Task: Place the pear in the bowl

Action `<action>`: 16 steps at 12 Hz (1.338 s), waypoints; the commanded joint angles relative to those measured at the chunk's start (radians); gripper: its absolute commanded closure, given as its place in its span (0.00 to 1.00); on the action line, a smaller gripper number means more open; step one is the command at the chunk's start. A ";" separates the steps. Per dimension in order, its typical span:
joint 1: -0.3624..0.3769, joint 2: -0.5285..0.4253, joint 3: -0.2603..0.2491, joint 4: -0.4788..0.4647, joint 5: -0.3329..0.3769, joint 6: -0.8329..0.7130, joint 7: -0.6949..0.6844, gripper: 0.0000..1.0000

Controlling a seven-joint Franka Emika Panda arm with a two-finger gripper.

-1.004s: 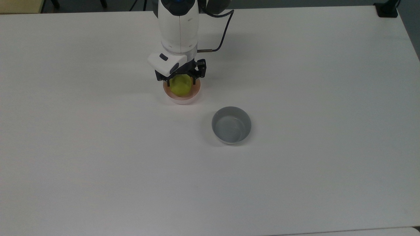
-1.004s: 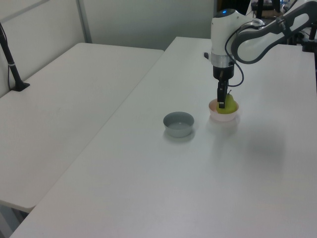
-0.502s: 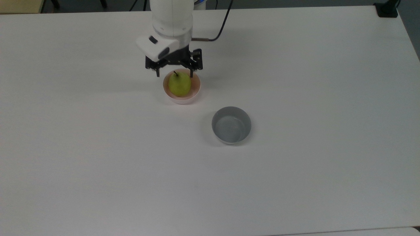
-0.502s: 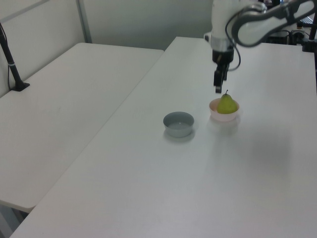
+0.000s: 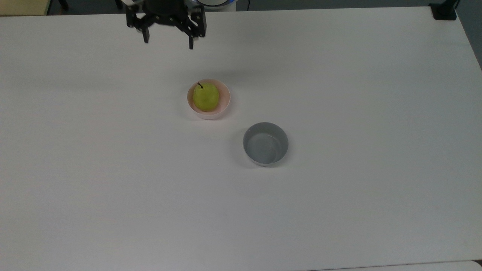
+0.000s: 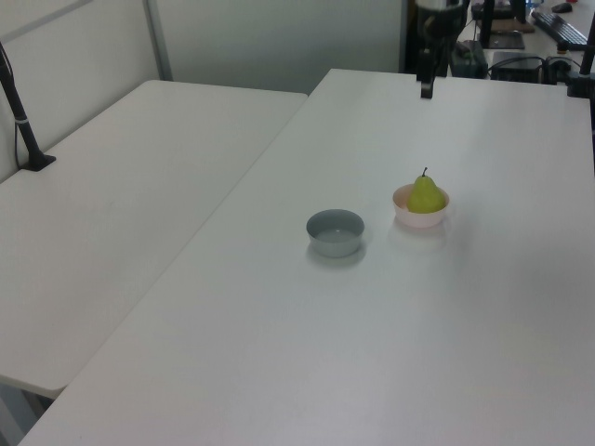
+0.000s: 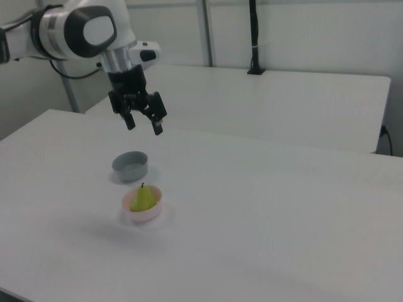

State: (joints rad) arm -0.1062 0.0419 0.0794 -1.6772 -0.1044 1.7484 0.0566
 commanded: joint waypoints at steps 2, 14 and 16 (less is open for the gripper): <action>-0.007 -0.065 -0.076 0.013 0.087 -0.036 -0.120 0.00; 0.063 -0.057 -0.170 0.014 0.115 -0.026 -0.222 0.00; 0.062 -0.057 -0.170 0.014 0.115 -0.026 -0.222 0.00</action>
State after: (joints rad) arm -0.0618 -0.0099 -0.0679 -1.6629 -0.0089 1.7334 -0.1483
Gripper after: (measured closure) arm 0.000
